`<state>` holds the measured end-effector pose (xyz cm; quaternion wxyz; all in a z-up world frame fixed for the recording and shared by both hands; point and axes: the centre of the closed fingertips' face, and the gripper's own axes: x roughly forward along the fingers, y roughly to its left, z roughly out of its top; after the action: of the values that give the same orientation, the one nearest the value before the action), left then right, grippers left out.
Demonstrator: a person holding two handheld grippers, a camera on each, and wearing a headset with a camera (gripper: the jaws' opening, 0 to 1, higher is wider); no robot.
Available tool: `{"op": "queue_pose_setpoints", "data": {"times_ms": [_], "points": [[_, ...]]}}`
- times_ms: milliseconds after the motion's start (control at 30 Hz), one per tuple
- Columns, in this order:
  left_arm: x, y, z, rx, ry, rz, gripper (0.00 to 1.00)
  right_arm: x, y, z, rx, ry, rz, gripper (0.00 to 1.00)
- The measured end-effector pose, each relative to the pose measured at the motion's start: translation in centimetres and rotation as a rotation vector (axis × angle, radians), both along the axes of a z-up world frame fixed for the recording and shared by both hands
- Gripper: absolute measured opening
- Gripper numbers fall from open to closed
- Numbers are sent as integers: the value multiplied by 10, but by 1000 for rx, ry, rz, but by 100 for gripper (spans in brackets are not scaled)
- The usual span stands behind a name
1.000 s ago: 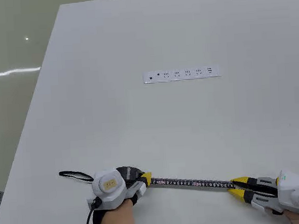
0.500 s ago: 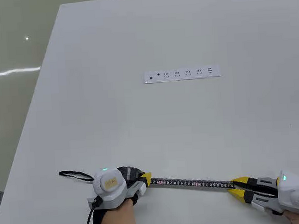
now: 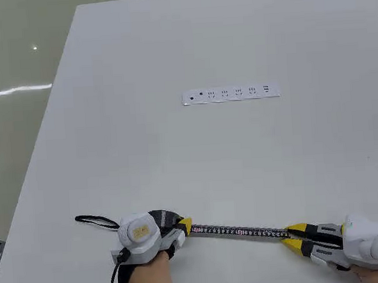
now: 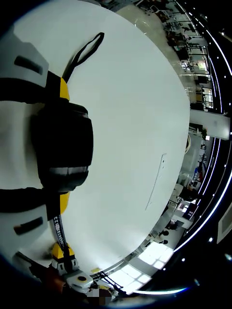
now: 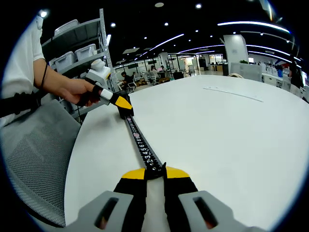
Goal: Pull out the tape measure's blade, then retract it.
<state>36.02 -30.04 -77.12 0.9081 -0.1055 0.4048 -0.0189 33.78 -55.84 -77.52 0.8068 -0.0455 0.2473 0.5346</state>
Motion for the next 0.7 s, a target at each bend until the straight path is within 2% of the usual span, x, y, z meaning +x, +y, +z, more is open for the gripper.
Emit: {"op": "queue_pose_setpoints", "data": {"times_ms": [700], "points": [[0, 0, -1, -2, 11, -1, 69, 1, 17, 0, 14, 1, 28, 11]]}}
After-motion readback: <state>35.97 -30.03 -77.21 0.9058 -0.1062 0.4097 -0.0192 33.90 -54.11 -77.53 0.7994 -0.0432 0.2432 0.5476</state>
